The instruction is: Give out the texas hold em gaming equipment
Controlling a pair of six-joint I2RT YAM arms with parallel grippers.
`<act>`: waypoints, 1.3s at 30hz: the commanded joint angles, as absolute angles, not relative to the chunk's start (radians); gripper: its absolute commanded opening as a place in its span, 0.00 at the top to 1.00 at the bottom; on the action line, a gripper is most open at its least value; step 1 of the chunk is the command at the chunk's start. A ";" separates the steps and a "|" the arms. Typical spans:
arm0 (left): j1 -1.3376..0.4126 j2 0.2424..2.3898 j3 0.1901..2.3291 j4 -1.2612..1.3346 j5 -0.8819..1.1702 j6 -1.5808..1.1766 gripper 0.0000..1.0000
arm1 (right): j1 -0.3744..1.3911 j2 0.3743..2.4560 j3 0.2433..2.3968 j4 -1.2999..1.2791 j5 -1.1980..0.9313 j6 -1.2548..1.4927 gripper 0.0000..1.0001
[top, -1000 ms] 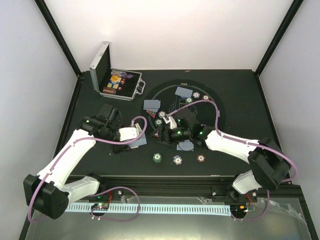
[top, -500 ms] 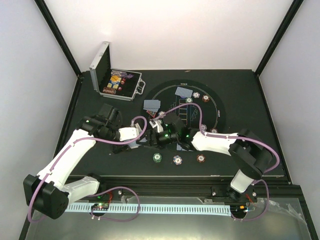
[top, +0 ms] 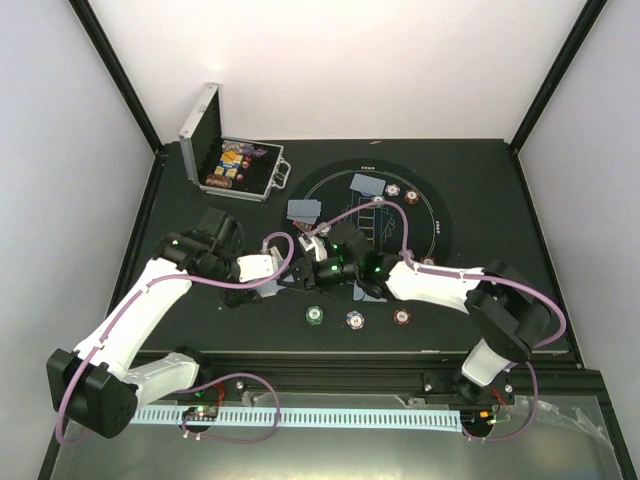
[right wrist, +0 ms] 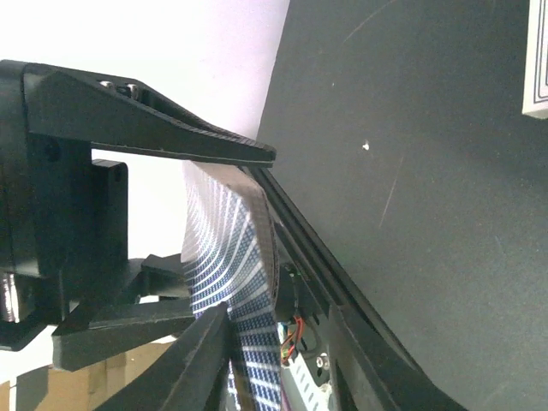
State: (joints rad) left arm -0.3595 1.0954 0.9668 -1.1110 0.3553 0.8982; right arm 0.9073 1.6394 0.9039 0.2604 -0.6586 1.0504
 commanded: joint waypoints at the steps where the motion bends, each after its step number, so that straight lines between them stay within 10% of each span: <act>1: -0.354 1.092 1.011 -1.117 0.386 0.908 0.98 | 0.889 1.601 0.899 0.144 -0.596 1.002 0.73; 11: -0.353 1.093 1.011 -1.115 0.387 0.908 0.98 | 0.875 1.546 0.898 0.093 -0.581 0.986 0.99; 39: -0.354 1.099 1.007 -1.115 0.383 0.911 0.98 | 0.638 1.270 0.659 -0.001 -0.636 0.916 0.99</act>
